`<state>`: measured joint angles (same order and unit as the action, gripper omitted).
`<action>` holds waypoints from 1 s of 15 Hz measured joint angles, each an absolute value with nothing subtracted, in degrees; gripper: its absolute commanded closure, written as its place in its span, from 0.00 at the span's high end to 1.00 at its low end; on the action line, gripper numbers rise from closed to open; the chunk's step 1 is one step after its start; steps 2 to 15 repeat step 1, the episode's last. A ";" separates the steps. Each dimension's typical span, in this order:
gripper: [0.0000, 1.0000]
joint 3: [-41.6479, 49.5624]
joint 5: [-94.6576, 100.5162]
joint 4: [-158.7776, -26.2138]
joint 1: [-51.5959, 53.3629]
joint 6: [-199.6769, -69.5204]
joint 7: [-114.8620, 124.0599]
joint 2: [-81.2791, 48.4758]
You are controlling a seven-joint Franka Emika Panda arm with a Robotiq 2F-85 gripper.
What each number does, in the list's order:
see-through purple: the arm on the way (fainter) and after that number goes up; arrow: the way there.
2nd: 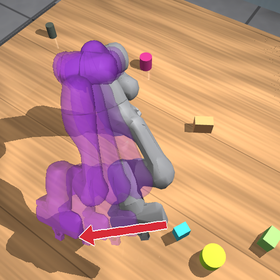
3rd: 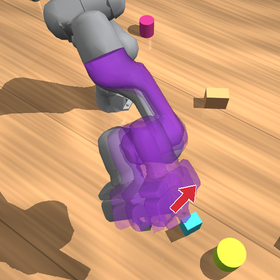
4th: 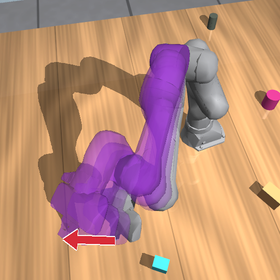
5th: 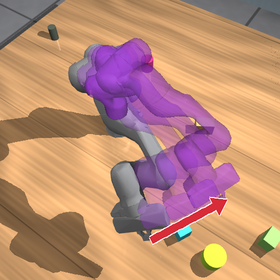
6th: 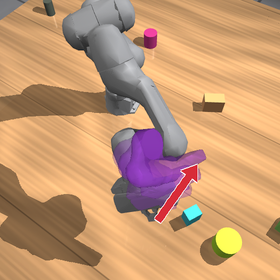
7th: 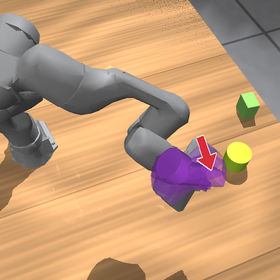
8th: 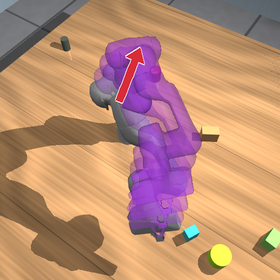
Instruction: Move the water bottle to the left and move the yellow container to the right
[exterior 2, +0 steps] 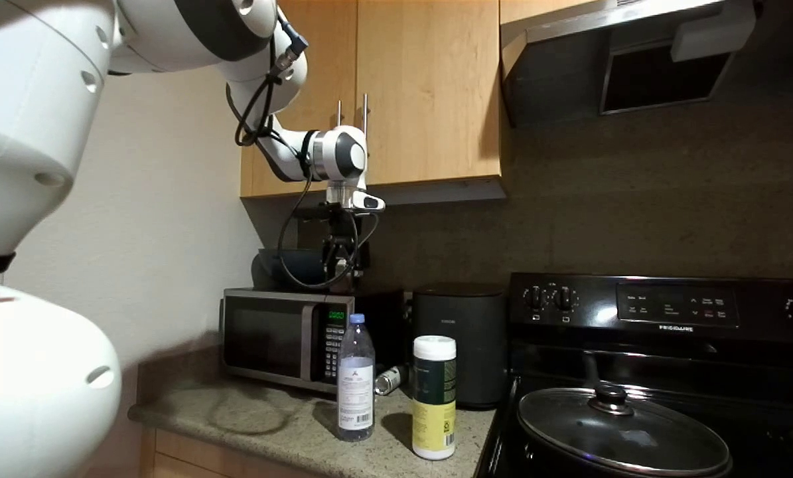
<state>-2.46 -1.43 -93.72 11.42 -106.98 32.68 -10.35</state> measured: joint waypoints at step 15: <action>1.00 -2.46 -1.42 -93.73 11.42 -106.98 32.68 -10.36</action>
